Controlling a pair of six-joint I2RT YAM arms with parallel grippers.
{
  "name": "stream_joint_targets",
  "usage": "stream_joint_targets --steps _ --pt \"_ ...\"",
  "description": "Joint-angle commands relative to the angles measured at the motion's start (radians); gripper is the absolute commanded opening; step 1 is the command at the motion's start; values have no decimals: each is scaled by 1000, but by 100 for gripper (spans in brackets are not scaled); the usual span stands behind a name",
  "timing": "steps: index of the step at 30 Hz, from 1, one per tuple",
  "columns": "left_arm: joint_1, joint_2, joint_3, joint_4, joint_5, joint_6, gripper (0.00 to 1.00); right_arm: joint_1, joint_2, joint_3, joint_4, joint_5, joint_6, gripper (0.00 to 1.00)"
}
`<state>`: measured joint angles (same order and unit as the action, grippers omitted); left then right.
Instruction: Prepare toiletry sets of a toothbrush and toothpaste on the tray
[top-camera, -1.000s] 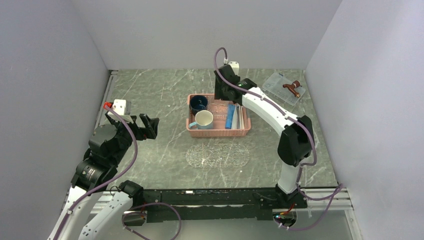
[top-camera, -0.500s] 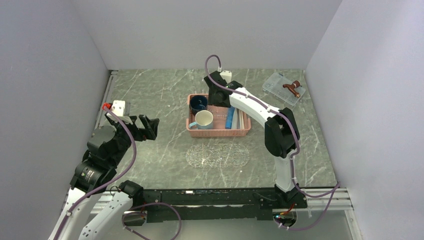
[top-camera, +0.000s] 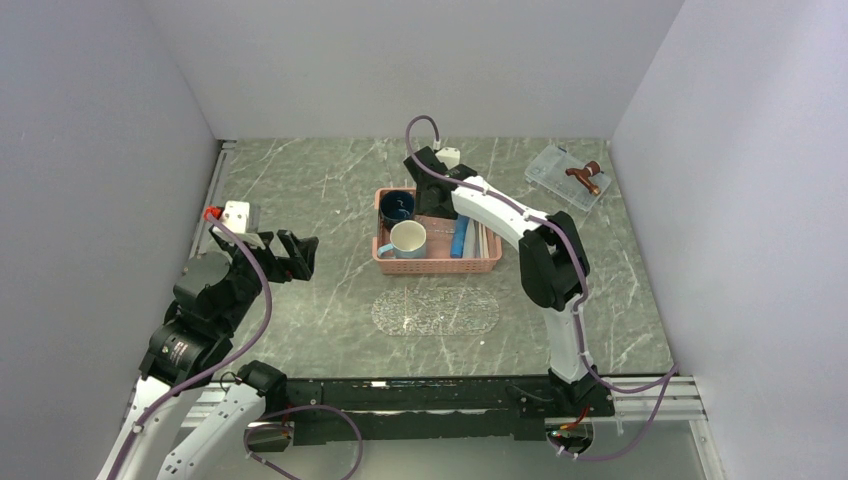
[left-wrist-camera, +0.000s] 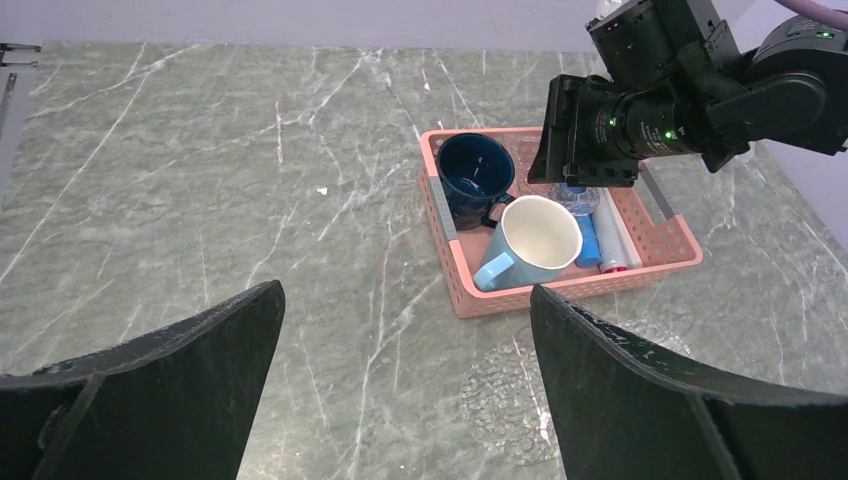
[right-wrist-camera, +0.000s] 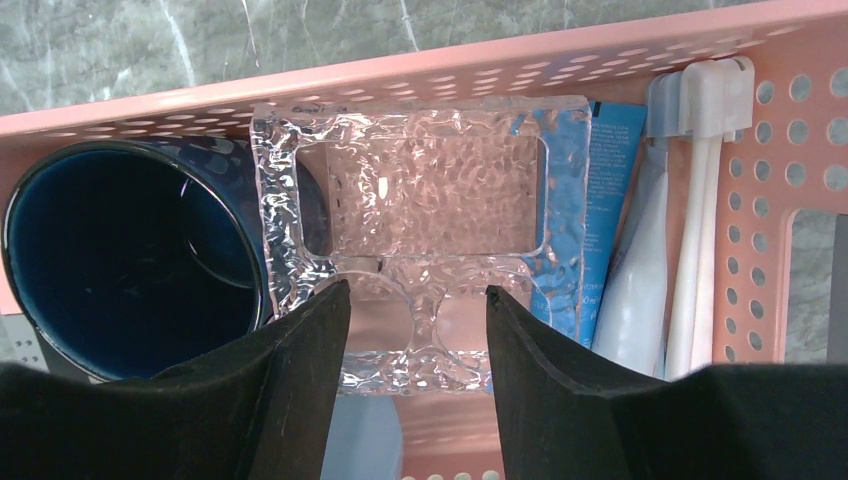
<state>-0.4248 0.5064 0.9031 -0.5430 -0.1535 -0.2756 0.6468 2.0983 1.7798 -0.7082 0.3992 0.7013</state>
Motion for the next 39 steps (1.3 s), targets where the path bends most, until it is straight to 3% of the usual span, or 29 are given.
stream_joint_targets --steps 1,16,24,30,39 --pt "5 -6 5 28 16 -5 99 5 4 54 3 33 17 52" --pt "4 2 3 31 23 -6 99 5 20 45 0 38 9 35" --pt "5 6 2 31 24 -5 99 5 12 26 0 35 4 20" --pt "6 7 3 29 21 -6 99 5 -17 13 9 38 -6 0" --pt "6 10 3 28 16 -4 99 5 -74 18 18 75 -28 0"
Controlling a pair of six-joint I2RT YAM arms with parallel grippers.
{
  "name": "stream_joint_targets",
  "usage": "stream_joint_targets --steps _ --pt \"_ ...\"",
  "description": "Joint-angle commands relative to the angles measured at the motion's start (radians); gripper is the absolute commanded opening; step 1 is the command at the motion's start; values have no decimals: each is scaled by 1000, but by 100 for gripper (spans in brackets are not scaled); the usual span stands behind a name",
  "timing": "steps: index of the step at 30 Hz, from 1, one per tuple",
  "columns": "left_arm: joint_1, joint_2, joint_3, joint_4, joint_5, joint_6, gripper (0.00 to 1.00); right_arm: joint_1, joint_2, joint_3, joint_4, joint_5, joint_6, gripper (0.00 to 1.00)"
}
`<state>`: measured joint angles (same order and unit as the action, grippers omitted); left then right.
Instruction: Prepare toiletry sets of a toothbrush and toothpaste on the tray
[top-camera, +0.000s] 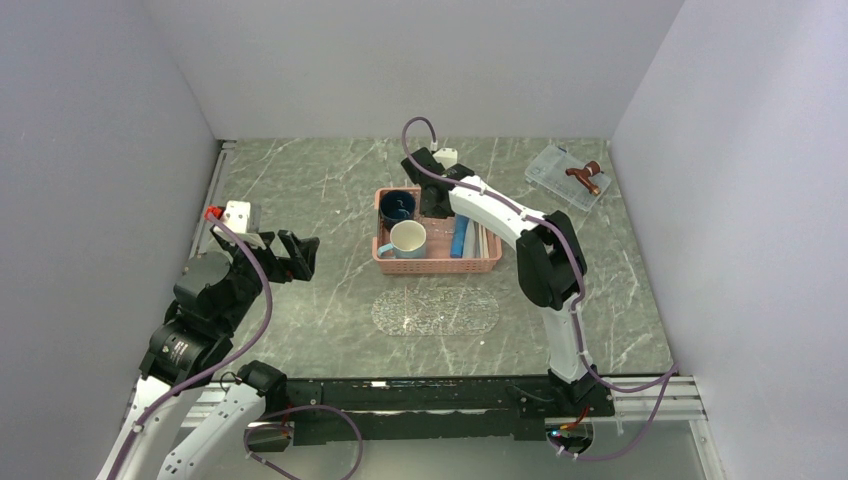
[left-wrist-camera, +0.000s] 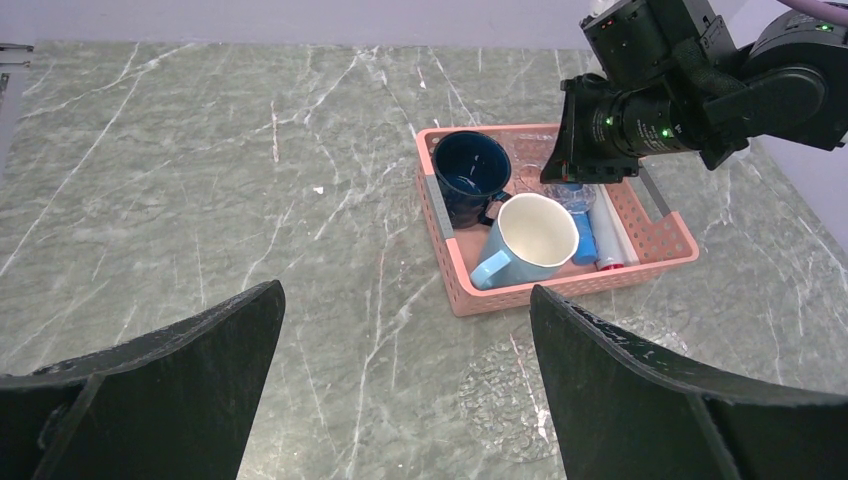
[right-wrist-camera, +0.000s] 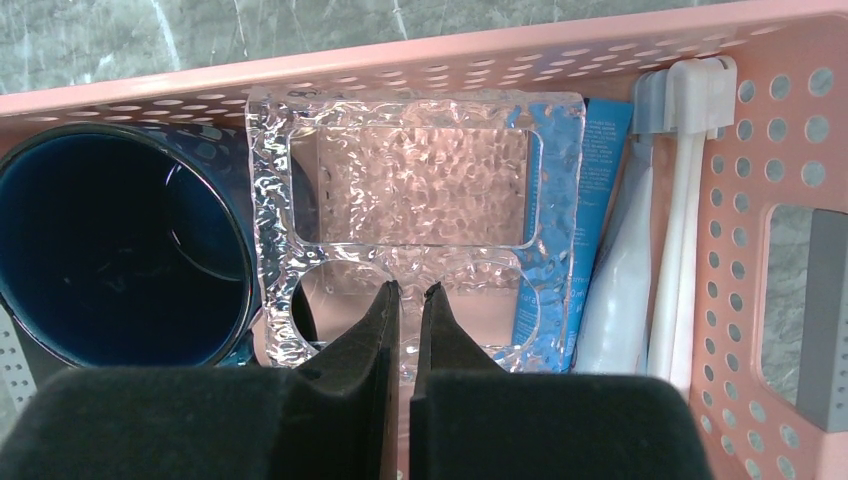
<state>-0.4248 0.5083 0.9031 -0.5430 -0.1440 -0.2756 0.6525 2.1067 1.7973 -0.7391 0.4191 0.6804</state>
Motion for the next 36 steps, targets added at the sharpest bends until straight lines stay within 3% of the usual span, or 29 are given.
stream_joint_targets --steps 1,23,36 --pt "6 8 3 28 6 -4 99 -1 -89 2 49 60 -10 0" --pt "6 15 5 26 3 -4 99 -2 -261 -22 27 171 -89 0" --pt "6 13 4 24 -9 -1 99 14 -475 -243 13 153 -115 0"
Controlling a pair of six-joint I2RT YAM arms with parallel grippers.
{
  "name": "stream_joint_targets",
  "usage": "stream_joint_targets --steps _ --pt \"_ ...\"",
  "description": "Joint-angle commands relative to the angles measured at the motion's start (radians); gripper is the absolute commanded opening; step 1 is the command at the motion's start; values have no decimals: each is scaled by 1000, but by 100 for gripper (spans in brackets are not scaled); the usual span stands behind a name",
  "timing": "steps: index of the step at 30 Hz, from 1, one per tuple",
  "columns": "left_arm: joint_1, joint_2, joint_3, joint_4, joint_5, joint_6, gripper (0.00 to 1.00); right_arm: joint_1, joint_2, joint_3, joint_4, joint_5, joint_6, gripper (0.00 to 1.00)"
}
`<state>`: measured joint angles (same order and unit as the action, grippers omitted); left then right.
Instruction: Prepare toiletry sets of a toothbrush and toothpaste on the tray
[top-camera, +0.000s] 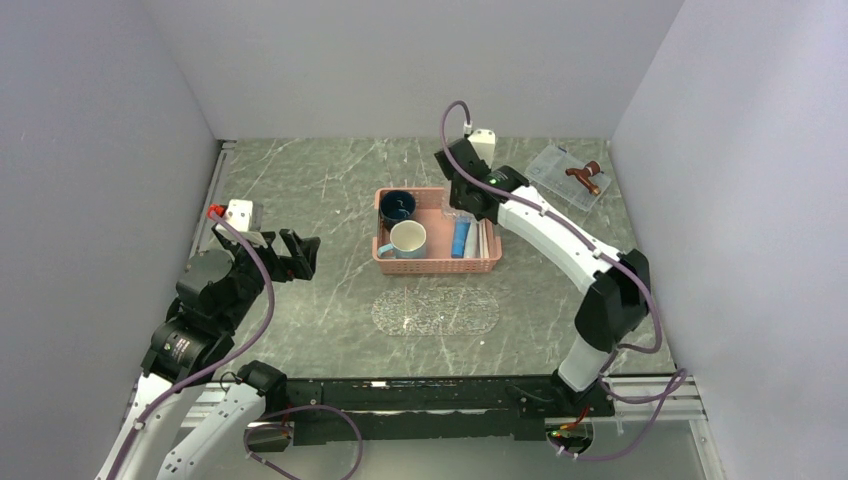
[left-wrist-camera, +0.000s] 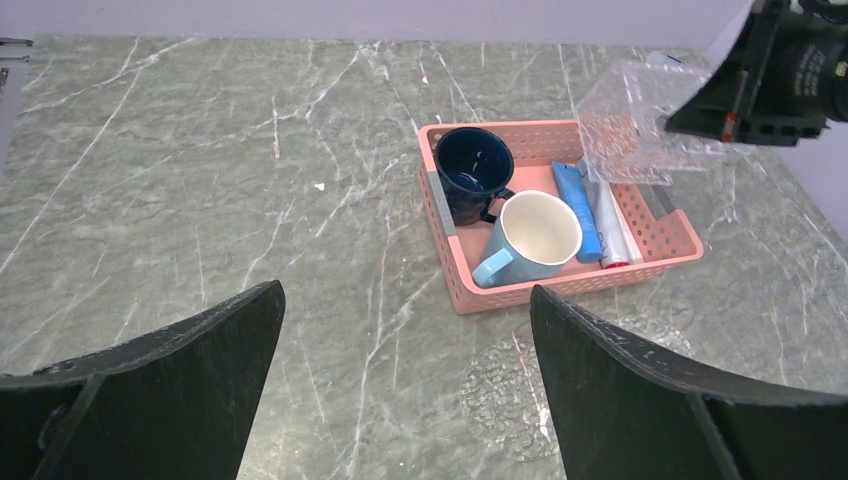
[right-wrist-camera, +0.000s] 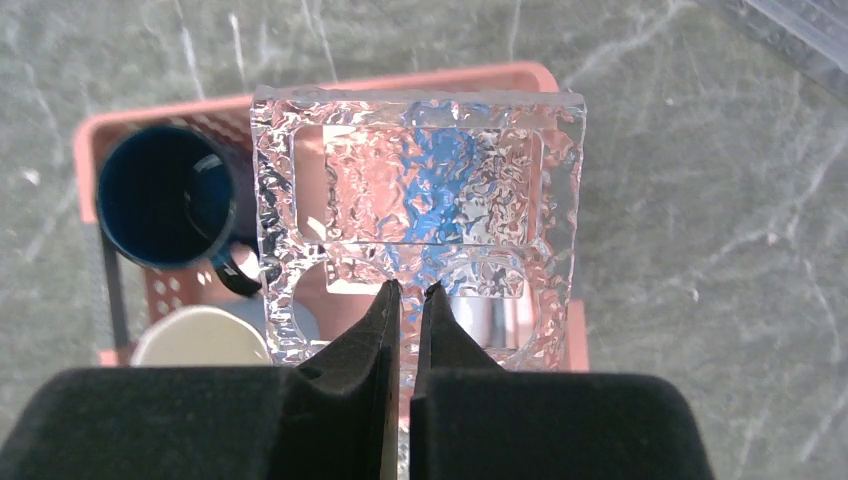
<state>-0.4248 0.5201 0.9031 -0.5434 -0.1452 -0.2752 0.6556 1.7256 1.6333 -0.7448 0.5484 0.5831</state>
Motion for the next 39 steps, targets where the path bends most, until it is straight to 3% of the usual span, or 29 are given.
stream_joint_targets --steps 1,15,22,29,39 --pt "6 1 5 25 -8 -1 99 16 -114 -96 16 21 -18 0" --pt "6 2 5 23 -15 0 99 160 -396 -309 -74 -17 84 0" --pt "6 4 4 23 -16 0 99 271 -445 -374 -140 10 191 0" --pt "6 3 5 23 -15 -1 99 406 -428 -446 -126 39 360 0" --pt "6 3 4 21 -16 0 99 524 -278 -445 -172 123 569 0"
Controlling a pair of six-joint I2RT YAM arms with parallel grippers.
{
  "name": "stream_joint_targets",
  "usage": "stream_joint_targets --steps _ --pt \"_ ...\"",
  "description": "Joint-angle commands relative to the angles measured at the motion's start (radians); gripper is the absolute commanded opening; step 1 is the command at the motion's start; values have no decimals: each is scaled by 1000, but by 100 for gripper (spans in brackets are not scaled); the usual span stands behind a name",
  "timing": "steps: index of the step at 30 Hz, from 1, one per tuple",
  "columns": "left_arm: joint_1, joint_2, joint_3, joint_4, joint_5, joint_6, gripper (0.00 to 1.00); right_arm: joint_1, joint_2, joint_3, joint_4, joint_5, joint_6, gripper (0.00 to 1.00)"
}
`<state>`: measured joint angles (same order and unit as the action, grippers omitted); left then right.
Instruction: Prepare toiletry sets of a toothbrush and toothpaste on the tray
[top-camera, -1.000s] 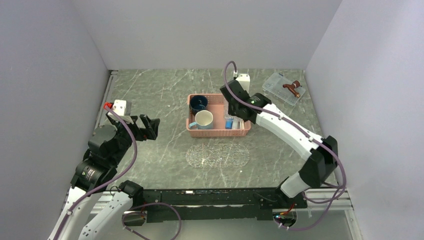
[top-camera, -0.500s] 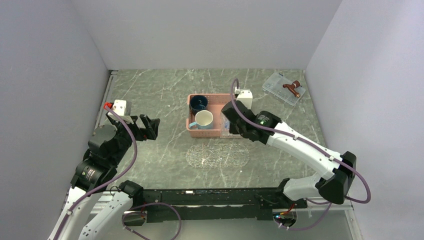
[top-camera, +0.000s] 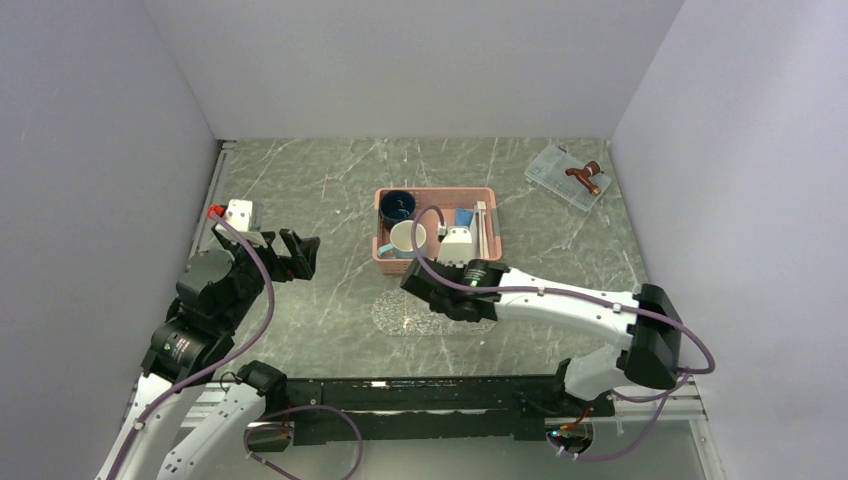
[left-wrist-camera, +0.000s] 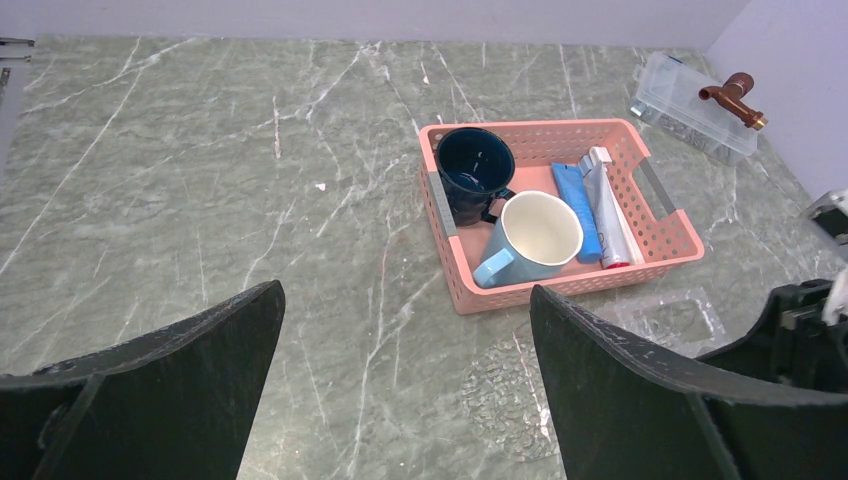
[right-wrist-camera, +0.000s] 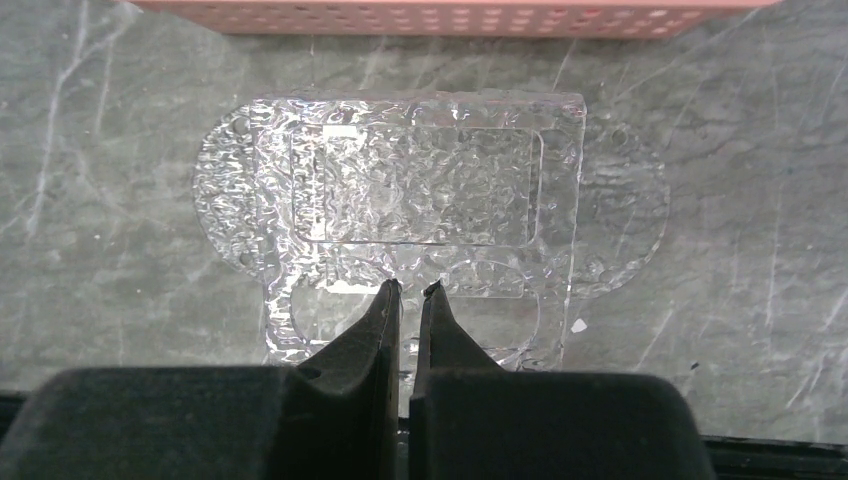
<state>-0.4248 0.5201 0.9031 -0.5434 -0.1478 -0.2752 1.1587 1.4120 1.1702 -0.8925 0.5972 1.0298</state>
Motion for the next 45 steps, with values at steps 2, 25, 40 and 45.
stream_joint_targets --steps 2,25,40,45 --pt "6 2 5 21 -12 0 99 30 56 15 -17 73 141 0" --pt "6 -2 3 22 -13 1 99 35 145 -45 114 30 93 0" --pt "5 6 3 22 -17 -1 99 15 133 -94 174 -19 41 0" --pt "6 8 5 22 -18 1 99 14 120 -96 164 -17 42 0"
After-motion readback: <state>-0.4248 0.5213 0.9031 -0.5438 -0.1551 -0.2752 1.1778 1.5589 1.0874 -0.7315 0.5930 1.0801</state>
